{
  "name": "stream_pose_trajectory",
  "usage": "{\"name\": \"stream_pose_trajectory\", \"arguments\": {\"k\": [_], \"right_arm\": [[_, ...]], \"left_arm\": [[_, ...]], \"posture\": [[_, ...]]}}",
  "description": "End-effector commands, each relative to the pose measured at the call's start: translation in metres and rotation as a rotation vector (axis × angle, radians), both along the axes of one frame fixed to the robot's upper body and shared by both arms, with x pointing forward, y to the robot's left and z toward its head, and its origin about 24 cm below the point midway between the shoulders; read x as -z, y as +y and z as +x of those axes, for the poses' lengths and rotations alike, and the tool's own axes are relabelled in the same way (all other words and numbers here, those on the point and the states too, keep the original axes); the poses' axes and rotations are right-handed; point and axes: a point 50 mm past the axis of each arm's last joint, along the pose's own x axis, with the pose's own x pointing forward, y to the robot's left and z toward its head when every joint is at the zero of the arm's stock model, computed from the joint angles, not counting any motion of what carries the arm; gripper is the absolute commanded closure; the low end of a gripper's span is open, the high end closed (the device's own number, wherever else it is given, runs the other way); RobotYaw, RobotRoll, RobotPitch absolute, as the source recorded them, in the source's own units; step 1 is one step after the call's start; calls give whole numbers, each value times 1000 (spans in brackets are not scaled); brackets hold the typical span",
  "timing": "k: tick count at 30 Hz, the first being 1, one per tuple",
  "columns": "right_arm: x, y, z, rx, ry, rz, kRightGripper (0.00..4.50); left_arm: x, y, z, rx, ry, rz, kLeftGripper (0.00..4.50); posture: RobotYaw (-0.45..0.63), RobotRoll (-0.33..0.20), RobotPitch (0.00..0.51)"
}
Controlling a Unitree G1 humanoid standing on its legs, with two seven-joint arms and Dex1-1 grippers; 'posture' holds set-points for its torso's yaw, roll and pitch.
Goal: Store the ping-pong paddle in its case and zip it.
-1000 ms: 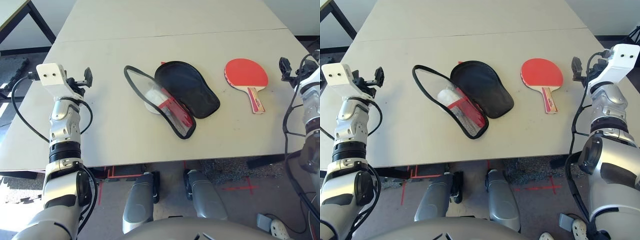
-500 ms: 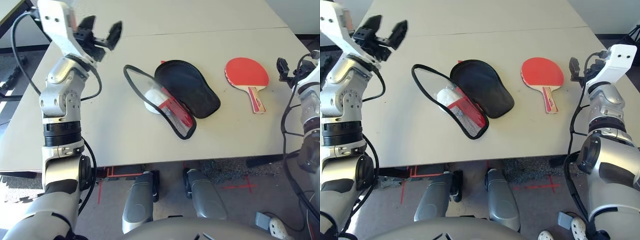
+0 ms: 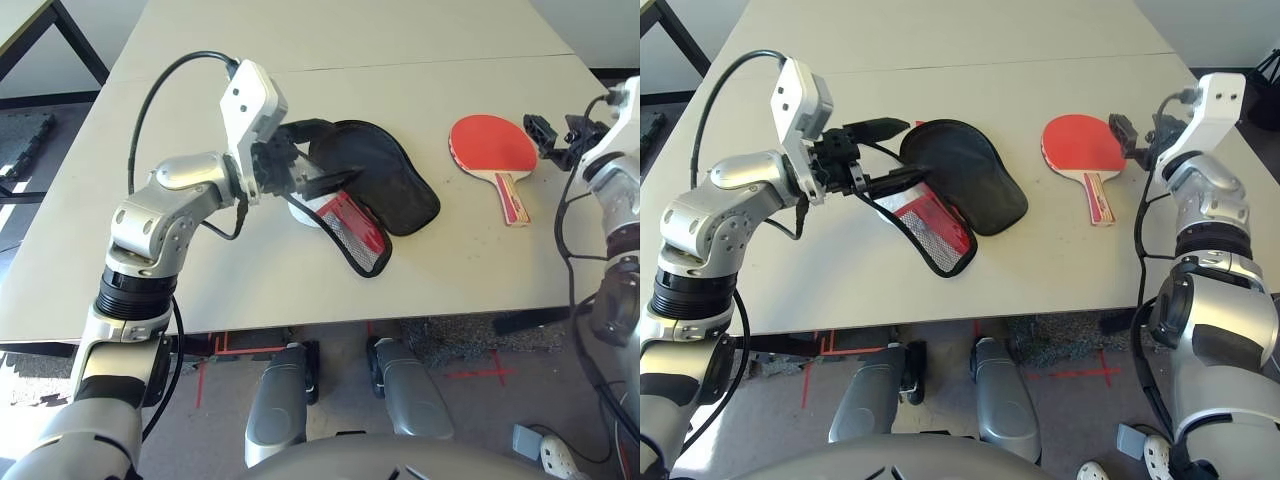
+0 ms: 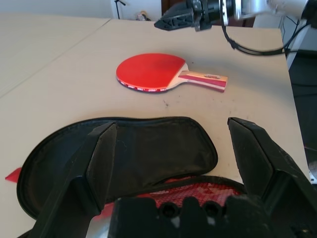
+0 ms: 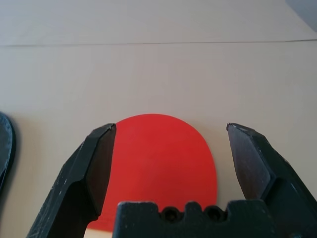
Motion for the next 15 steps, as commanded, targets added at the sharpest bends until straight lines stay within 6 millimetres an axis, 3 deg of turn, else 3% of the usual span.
{"name": "stream_pose_trajectory", "arguments": {"k": [1,8,15], "right_arm": [[-12,11,-13,0,131,-48,51],[-21,14,-36,146,443,-66,51],[-8,22,-44,164,613,-91,51]], "left_arm": [[9,-5,-1,18,2,25,0],[12,-6,-1,21,-4,36,0],[15,-10,-2,30,-8,48,0]], "posture": [[-59,0,186],[-61,0,187],[-60,0,185]]}}
